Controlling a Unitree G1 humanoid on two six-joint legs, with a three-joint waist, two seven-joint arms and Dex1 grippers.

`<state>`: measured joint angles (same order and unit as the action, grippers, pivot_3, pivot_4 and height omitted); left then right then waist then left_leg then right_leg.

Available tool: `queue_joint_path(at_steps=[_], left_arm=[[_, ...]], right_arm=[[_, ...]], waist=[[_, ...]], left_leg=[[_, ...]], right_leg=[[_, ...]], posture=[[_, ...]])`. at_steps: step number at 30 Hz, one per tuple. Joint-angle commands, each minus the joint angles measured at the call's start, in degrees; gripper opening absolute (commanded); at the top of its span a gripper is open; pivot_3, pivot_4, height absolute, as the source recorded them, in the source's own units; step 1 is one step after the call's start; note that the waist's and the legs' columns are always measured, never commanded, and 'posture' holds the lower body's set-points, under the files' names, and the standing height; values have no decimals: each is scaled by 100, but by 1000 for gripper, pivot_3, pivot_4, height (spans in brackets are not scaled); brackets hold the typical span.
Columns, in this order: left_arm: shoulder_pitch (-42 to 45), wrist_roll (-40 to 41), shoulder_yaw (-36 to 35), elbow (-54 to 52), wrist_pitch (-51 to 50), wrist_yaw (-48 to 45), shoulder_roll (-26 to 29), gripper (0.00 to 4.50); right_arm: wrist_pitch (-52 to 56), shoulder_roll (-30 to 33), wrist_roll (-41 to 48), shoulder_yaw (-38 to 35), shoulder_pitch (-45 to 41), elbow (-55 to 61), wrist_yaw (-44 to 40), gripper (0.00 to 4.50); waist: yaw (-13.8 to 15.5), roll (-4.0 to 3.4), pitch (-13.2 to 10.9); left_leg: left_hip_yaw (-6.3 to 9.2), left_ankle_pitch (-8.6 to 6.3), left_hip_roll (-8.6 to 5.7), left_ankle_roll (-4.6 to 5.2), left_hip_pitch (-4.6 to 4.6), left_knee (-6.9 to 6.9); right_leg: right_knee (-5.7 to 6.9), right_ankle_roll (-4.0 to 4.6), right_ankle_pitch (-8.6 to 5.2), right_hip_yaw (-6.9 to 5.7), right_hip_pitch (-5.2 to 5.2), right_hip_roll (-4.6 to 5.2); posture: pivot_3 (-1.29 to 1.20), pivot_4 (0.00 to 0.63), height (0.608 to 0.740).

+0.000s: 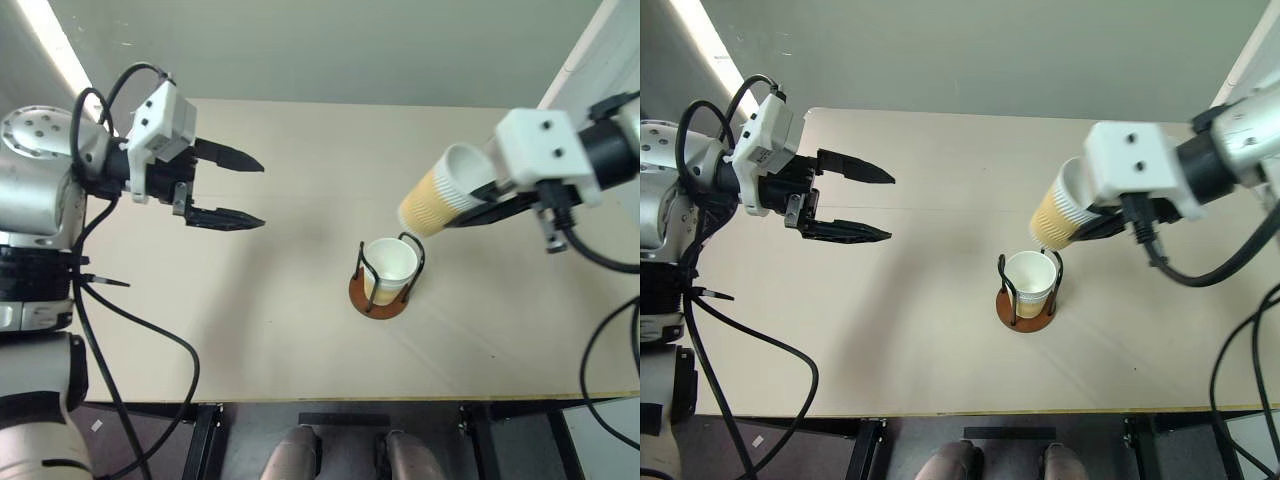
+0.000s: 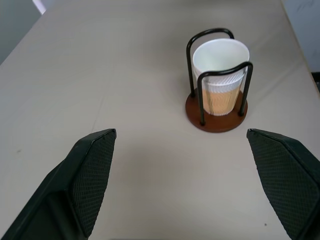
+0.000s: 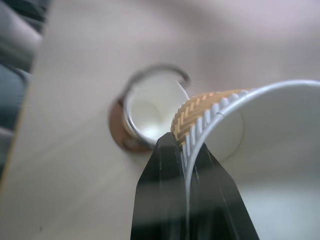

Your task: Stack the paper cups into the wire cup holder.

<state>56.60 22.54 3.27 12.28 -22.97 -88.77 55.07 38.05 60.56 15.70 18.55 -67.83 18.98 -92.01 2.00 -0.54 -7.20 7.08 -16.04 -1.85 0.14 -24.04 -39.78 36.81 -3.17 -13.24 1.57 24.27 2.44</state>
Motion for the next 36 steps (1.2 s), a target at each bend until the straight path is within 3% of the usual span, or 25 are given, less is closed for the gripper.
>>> queue_joint_path(at_steps=[1,11,36], left_arm=[[154,-10,-69,-106,39,-43,5,4500],[68,-11,-111,-225,-4,-10,22,4500],[133,677,-423,-686,-725,87,53,4500]], right_arm=[[-170,-112,-8,237,-285,58,-49,31],[-1149,-238,-560,554,-47,-382,-49,31],[-1633,-635,-1058,843,257,-416,-49,31]], waist=[[-1,0,0],[0,0,0],[-4,0,0]], left_leg=[[0,0,0,0,0,1],[0,0,1,0,-1,6],[-2,0,1,-1,-1,9]], right_leg=[[0,0,0,0,1,0],[0,1,-1,0,1,1],[1,1,0,1,0,1]], posture=[[0,150,740],[0,150,740],[0,150,740]])
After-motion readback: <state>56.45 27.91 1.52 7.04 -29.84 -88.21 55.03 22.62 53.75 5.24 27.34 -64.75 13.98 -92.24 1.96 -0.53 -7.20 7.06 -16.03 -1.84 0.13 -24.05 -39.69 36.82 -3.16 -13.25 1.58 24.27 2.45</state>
